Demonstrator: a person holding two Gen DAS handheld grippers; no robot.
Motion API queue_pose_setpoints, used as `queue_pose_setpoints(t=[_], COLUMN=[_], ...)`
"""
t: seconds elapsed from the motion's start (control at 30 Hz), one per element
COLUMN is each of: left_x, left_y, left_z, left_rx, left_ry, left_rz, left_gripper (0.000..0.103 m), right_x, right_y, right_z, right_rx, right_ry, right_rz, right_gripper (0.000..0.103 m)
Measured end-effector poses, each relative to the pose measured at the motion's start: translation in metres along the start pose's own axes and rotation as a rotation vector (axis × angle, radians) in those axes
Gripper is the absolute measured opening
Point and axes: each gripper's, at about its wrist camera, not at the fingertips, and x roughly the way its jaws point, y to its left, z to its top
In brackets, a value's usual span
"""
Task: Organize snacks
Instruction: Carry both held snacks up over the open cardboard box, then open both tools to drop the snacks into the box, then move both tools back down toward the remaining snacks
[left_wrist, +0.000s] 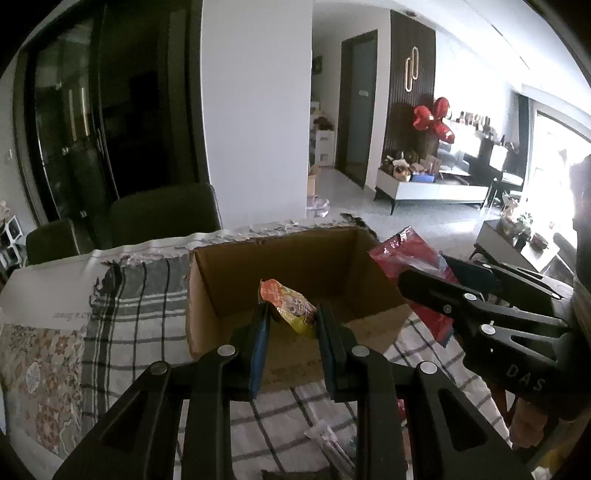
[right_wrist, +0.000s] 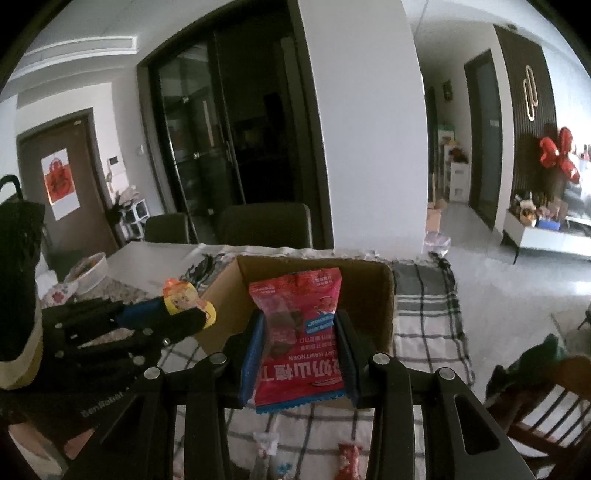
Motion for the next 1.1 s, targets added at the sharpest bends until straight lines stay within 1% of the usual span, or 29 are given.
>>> queue_pose_setpoints(t=[0.23, 0.37, 0.4, 0.43, 0.47, 0.53, 0.57, 0.63, 0.67, 0.8, 0.87, 0.97, 1.1], left_x=[0.033, 0.047, 0.05, 0.051, 0.051, 0.046, 0.043, 0.032, 0.024, 0.002, -0.009, -0.027, -0.047], left_y=[0.013, 0.017, 0.019, 0.019, 0.02, 0.022, 0.022, 0.022, 0.02, 0.017, 0.015, 0.014, 0.011], left_z=[0.02, 0.025, 0.026, 0.026, 0.026, 0.024, 0.023, 0.019, 0.017, 0.008, 0.002, -0.008, -0.023], left_rx=[-0.018, -0.032, -0.034, -0.035, -0.036, -0.04, -0.039, -0.03, -0.022, 0.0, 0.011, 0.016, 0.005], left_ry=[0.08, 0.107, 0.115, 0.118, 0.117, 0.103, 0.094, 0.07, 0.052, -0.002, -0.023, -0.054, -0.061], left_rz=[-0.039, -0.04, -0.035, -0.031, -0.023, 0.005, 0.013, 0.037, 0.045, 0.081, 0.096, 0.12, 0.104], left_gripper=[0.026, 0.027, 0.029, 0.037, 0.048, 0.059, 0.063, 0.067, 0.071, 0.079, 0.085, 0.086, 0.086], right_x=[0.034, 0.049, 0.051, 0.053, 0.055, 0.056, 0.056, 0.053, 0.051, 0.036, 0.028, 0.013, -0.011], right_y=[-0.01, -0.013, -0.014, -0.015, -0.017, -0.02, -0.02, -0.02, -0.019, -0.012, -0.008, 0.0, 0.012], right_z=[0.016, 0.022, 0.023, 0.024, 0.024, 0.025, 0.024, 0.021, 0.02, 0.011, 0.006, -0.003, -0.016], right_rx=[0.024, 0.03, 0.029, 0.029, 0.033, 0.048, 0.053, 0.054, 0.05, 0.03, 0.024, 0.006, -0.009], right_ry=[0.062, 0.094, 0.096, 0.101, 0.104, 0.111, 0.108, 0.106, 0.107, 0.092, 0.083, 0.063, 0.024], right_rz=[-0.025, -0.051, -0.064, -0.072, -0.078, -0.093, -0.103, -0.113, -0.115, -0.123, -0.126, -0.129, -0.134], right_gripper=[0.038, 0.038, 0.038, 0.039, 0.039, 0.051, 0.058, 0.059, 0.059, 0.063, 0.064, 0.064, 0.064])
